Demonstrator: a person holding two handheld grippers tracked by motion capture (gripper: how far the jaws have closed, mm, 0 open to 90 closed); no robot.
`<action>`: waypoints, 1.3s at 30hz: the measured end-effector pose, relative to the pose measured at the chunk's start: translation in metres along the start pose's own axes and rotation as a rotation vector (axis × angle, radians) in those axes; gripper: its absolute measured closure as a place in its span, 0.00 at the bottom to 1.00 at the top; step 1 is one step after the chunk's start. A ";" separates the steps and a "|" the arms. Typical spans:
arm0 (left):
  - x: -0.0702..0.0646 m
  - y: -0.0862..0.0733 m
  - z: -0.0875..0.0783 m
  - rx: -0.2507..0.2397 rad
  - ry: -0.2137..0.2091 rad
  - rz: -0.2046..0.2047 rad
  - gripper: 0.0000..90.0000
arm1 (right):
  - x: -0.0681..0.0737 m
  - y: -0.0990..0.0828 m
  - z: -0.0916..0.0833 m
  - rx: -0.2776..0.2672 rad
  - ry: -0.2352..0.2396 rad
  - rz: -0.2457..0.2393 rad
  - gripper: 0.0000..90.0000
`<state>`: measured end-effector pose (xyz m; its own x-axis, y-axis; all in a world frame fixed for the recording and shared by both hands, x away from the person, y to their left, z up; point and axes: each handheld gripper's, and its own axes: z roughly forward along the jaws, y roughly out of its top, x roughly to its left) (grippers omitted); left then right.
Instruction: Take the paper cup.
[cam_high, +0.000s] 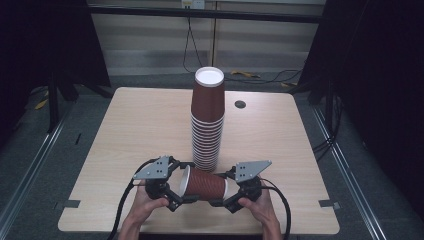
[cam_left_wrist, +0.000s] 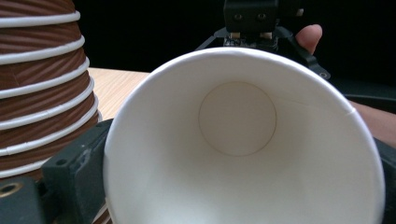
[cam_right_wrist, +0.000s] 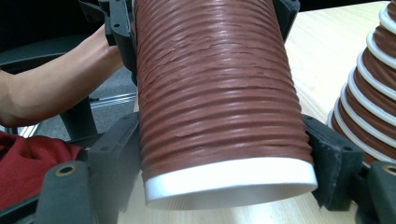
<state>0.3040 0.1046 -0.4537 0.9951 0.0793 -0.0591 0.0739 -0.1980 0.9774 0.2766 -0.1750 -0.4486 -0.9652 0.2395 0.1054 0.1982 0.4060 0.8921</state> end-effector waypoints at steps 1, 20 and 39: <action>0.001 0.000 0.000 -0.007 -0.028 -0.001 0.06 | 0.000 0.000 0.000 -0.002 0.004 0.002 0.25; 0.000 0.001 -0.007 0.029 -0.014 0.004 0.10 | 0.001 -0.003 0.002 -0.031 -0.009 0.001 0.20; 0.009 0.002 -0.026 0.072 0.072 -0.031 0.10 | 0.003 -0.013 -0.003 -0.097 -0.109 0.021 0.15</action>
<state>0.3109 0.1301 -0.4467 0.9852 0.1555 -0.0717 0.1113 -0.2635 0.9582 0.2706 -0.1821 -0.4588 -0.9356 0.3437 0.0803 0.1953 0.3146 0.9289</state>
